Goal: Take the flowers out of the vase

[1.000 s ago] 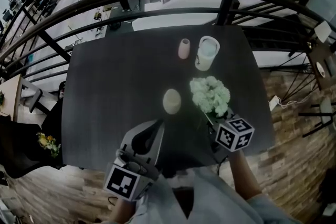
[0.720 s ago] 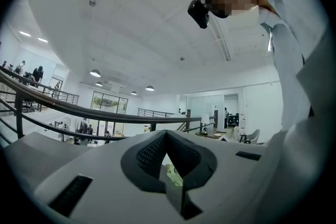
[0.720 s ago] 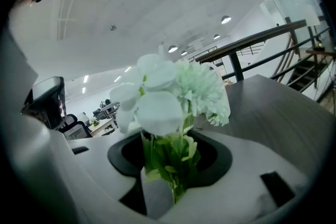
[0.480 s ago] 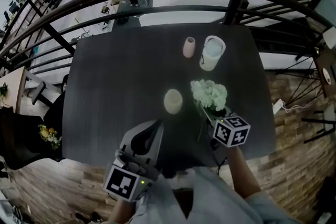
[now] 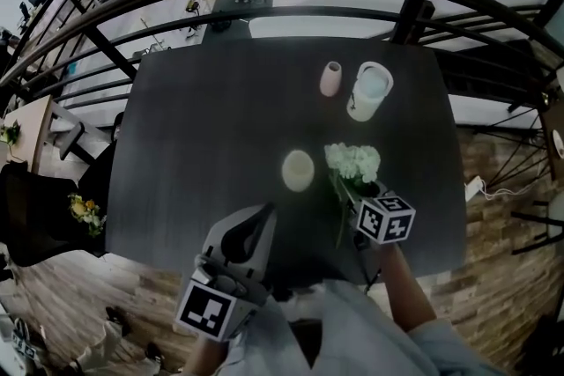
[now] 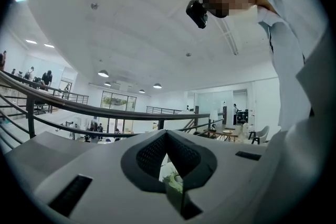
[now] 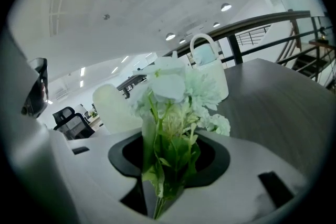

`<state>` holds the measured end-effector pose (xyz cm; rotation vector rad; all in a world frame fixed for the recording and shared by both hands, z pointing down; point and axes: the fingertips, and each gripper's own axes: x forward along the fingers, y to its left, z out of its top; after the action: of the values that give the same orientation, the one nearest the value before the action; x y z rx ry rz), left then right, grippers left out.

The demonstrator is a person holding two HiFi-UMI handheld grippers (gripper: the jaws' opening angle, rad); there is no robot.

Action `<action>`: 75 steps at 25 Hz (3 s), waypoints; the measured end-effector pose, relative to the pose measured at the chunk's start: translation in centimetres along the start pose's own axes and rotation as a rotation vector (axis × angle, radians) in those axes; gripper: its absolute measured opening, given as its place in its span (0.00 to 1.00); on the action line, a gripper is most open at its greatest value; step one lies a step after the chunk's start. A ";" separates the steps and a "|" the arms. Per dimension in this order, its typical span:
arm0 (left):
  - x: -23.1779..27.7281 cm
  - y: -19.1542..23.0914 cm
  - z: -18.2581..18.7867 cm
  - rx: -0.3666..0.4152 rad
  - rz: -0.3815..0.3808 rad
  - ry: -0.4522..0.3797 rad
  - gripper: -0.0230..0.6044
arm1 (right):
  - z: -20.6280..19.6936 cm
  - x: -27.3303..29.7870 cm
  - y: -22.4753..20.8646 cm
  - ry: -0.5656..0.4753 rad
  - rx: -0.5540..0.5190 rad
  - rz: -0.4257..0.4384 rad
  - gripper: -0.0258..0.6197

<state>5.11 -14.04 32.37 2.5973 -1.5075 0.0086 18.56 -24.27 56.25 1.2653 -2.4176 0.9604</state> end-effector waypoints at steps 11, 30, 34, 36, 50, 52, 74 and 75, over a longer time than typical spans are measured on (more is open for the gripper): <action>-0.5 0.9 -0.6 -0.005 0.064 0.021 0.04 | -2.8 2.5 -1.5 0.109 -0.132 -0.055 0.34; -0.7 1.2 -0.5 -0.006 0.037 0.014 0.04 | -2.2 2.0 -0.1 0.084 -0.206 -0.034 0.52; -1.1 1.2 -0.2 -0.010 0.018 0.000 0.04 | -1.6 1.3 0.4 0.062 -0.220 -0.054 0.52; -1.1 1.2 0.0 -0.010 0.010 -0.008 0.04 | -1.1 0.9 0.6 0.048 -0.228 -0.063 0.52; -2.6 1.2 1.2 -0.003 -0.062 -0.047 0.04 | 4.3 -3.3 6.5 -0.165 -0.273 -0.042 0.49; -2.8 1.2 1.3 0.001 -0.074 -0.051 0.04 | 5.4 -4.2 7.9 -0.209 -0.285 -0.034 0.46; -4.6 2.0 2.8 0.017 -0.159 -0.079 0.04 | 12.1 -12.1 19.7 -0.499 -0.428 0.015 0.21; -4.6 2.0 2.8 0.018 -0.161 -0.080 0.04 | 12.2 -12.4 19.9 -0.509 -0.426 0.017 0.16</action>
<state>0.88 -11.36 29.46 2.7562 -1.3232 -0.0993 10.90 -16.26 32.27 1.4457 -2.7911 0.0960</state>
